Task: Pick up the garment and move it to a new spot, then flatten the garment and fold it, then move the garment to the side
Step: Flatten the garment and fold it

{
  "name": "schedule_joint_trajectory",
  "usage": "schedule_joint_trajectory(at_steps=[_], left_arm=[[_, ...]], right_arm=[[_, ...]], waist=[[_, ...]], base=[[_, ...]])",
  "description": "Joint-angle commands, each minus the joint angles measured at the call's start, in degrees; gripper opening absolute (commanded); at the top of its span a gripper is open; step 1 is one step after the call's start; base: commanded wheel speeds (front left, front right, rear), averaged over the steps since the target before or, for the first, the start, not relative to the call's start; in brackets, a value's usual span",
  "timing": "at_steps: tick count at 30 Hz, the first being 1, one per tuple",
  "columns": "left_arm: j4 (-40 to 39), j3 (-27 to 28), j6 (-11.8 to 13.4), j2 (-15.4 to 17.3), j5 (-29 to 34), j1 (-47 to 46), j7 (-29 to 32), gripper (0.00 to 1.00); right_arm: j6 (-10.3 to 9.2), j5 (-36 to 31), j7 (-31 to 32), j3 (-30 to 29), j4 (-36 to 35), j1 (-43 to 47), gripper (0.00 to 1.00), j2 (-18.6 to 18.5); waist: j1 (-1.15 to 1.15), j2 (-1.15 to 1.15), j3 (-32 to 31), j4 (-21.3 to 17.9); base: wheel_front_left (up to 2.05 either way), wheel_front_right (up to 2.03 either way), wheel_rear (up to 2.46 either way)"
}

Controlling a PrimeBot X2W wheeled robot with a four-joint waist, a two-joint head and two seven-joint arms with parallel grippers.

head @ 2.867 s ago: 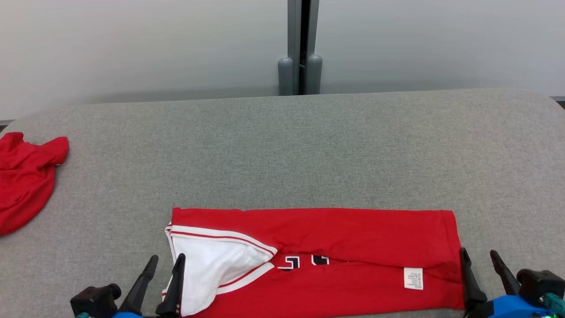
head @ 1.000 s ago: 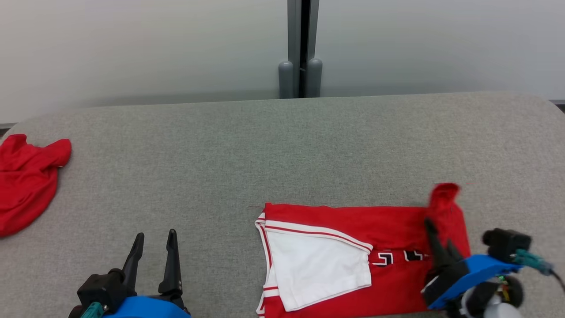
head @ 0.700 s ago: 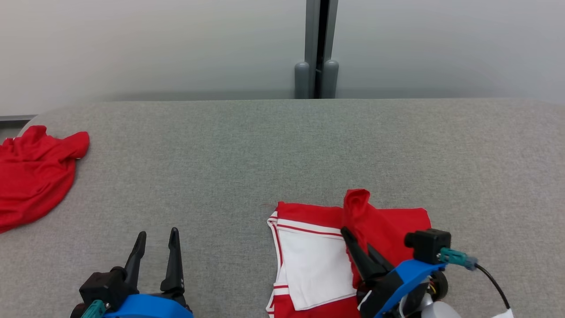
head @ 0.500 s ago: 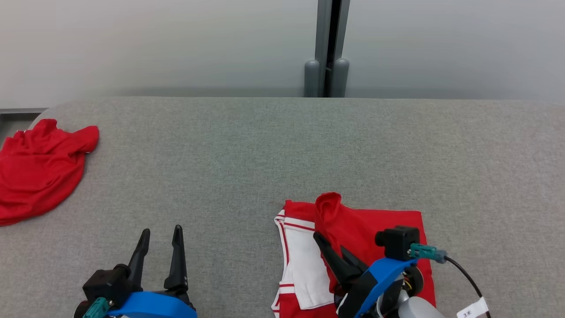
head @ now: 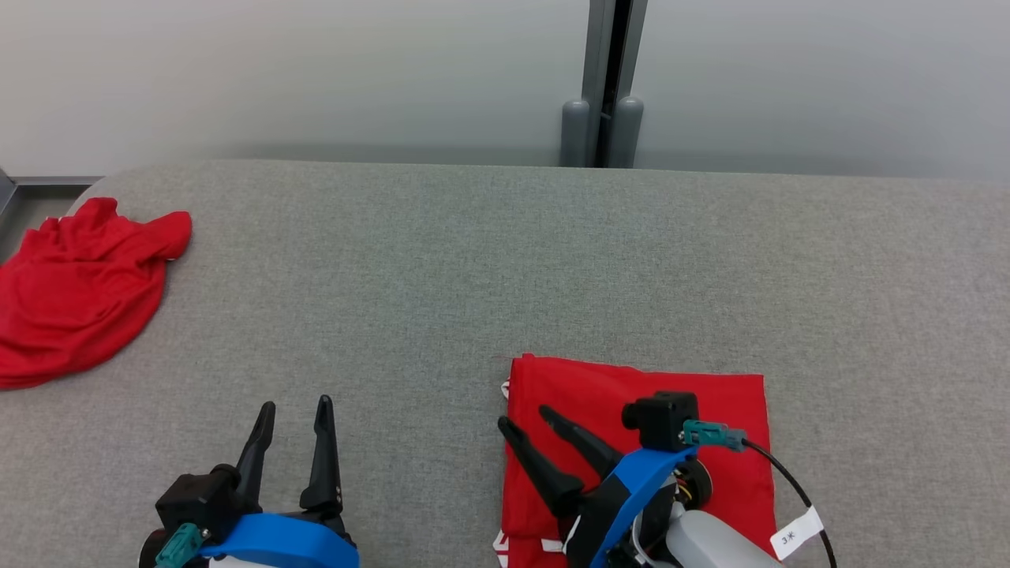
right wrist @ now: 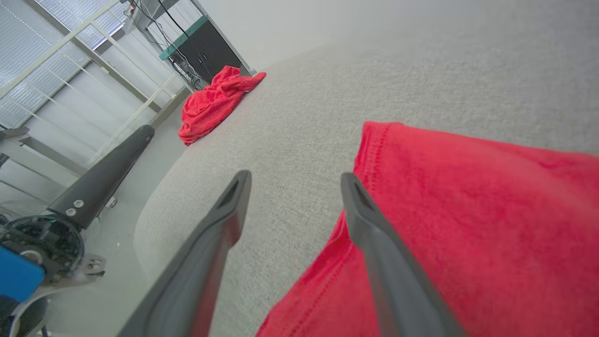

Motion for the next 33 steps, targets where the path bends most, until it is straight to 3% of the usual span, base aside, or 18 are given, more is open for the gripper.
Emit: schedule_joint_trajectory(at_steps=[1, 6, 12, 20, 25, 33], left_arm=[[0.0, 0.1, -0.1, -0.2, 0.2, -0.8, -0.3, 1.00], [-0.2, -0.2, -0.7, -0.3, 1.0, -1.5, -0.3, 1.00], [0.0, -1.7, -1.5, -0.7, 2.3, -3.1, -0.3, 1.00], [2.5, -3.2, -2.3, -2.4, 3.5, -4.6, -0.3, 1.00], [4.0, -1.1, -2.9, -3.7, 3.7, -2.8, -0.3, 1.00], [5.0, 4.7, -3.3, -5.1, 4.6, 1.8, -0.4, 1.00]], right_arm=[[0.02, -0.2, -0.9, 0.0, 0.6, -1.3, 1.00, -0.2], [0.02, -8.6, -6.6, -3.8, 5.4, -3.7, 1.00, -0.2], [0.03, -20.1, -8.8, -15.6, 6.7, -2.1, 1.00, -0.2], [0.02, -35.1, -9.0, -34.7, -2.9, 7.2, 1.00, -0.2], [0.02, -39.1, -9.0, -40.9, -8.9, 13.6, 1.00, -0.1], [0.02, -37.2, -9.0, -41.3, -12.0, 20.1, 1.00, -0.2]], waist=[[0.00, 0.00, 0.0, -0.1], [0.00, 0.00, -0.2, -0.7], [0.00, 0.00, -1.2, -1.6], [0.00, 0.00, -2.8, -2.4], [0.00, 0.00, -3.8, -3.0], [0.00, 0.00, -5.1, -3.6]], base=[[0.00, 0.00, 0.00], [0.00, 0.00, 0.00], [0.00, 0.00, 0.00], [0.00, 0.00, 0.00], [0.00, 0.00, 0.00], [0.00, 0.00, 0.00]])
